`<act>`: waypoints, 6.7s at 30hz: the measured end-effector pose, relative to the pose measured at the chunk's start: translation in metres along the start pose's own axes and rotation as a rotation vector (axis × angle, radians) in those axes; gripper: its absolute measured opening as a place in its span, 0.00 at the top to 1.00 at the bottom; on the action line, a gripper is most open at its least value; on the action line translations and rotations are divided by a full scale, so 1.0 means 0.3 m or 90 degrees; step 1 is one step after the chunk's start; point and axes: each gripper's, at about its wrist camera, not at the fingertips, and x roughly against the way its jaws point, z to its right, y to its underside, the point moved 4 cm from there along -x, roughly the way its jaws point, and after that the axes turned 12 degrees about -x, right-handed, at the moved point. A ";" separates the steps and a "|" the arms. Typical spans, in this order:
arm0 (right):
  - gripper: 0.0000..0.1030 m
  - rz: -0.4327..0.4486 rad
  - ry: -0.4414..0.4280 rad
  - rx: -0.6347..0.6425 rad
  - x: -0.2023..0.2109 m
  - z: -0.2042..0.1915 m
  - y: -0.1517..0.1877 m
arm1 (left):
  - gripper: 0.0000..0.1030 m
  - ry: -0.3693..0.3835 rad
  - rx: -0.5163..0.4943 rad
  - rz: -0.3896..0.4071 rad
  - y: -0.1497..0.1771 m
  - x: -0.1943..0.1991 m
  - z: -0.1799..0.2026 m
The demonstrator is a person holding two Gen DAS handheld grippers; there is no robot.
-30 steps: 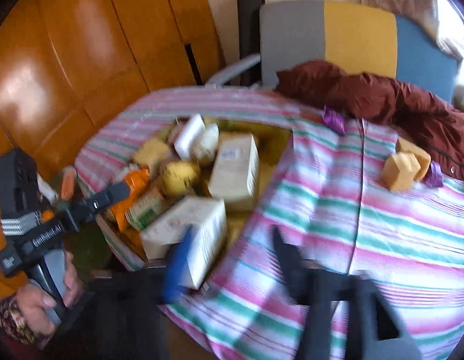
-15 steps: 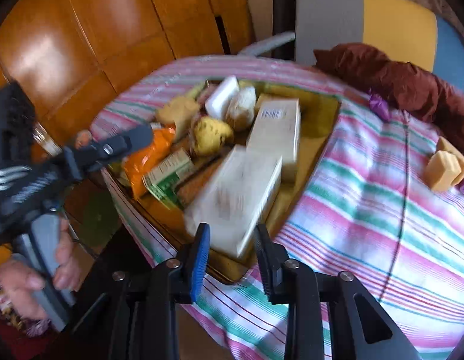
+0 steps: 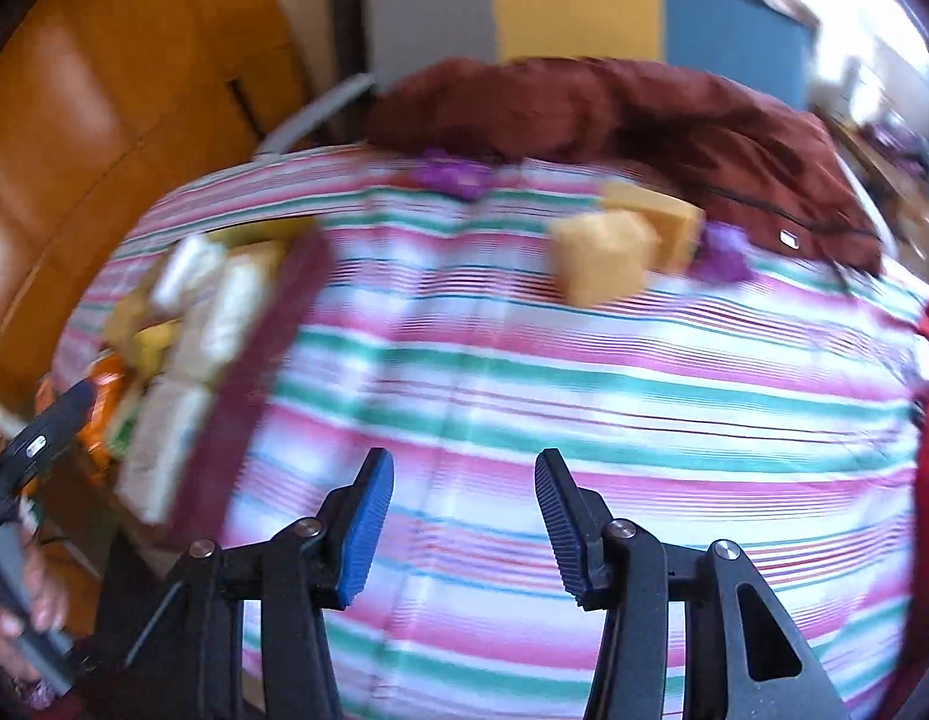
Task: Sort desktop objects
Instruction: 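Move both tools back toward the tan sponges and purple packets, then grasp the tan sponge with the left tool while the right tool grasps a purple packet, then carry the tan sponge and purple packet with both tools over the gold tray, then open both tools to drop the sponge and purple packet into the tray, then move both tools back toward the last tan sponge and purple packet, then grasp the purple packet with the left tool while the right tool grasps the tan sponge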
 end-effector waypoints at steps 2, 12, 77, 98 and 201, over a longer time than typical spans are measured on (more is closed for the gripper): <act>0.48 -0.003 0.032 -0.032 -0.010 0.098 -0.045 | 0.29 0.023 -0.035 -0.017 -0.020 -0.036 0.071; 0.36 0.029 0.125 -0.141 -0.081 0.489 -0.275 | 0.29 0.080 -0.127 -0.110 -0.101 -0.274 0.308; 0.56 -0.039 0.075 -0.200 -0.249 0.631 -0.321 | 0.69 0.013 -0.185 -0.079 -0.049 -0.702 0.393; 0.61 -0.054 0.013 -0.171 -0.087 0.342 -0.108 | 0.69 0.143 -0.228 0.000 0.149 -0.266 0.473; 0.32 0.206 0.098 -0.084 -0.332 0.251 -0.401 | 0.33 -0.029 0.009 -0.185 -0.474 -0.696 0.198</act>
